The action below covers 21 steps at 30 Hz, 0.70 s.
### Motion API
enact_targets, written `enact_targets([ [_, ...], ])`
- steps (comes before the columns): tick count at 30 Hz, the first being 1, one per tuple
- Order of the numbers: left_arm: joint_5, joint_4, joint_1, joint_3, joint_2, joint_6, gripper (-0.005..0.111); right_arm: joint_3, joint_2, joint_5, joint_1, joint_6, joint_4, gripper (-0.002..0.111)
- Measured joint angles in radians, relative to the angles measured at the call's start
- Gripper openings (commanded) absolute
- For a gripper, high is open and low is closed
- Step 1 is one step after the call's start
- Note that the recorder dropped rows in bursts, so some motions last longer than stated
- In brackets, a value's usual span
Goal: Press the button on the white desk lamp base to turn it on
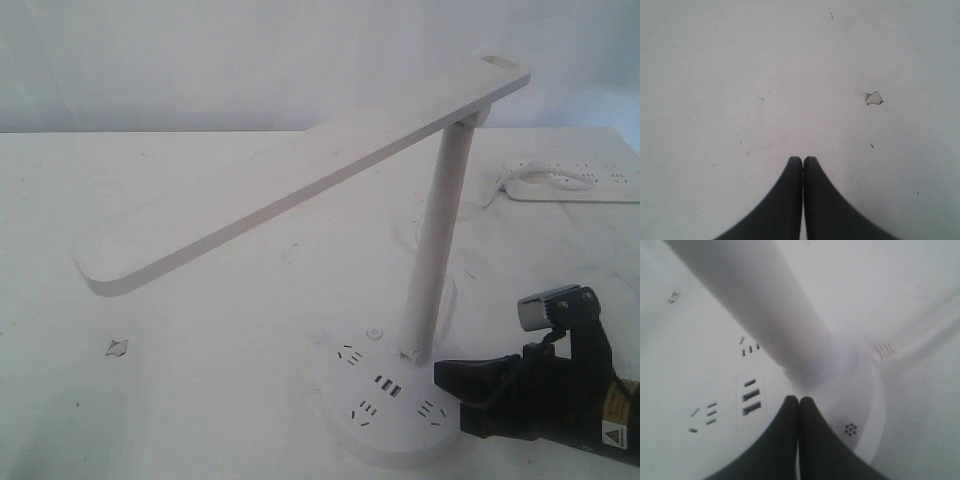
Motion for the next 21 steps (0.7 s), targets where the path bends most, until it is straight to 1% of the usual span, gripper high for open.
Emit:
enact_targets([
  [21,0.0,0.0,0.0,0.0,0.0,0.0,0.0,-0.001,0.0,0.028,0.004,-0.011,0.015,0.0],
])
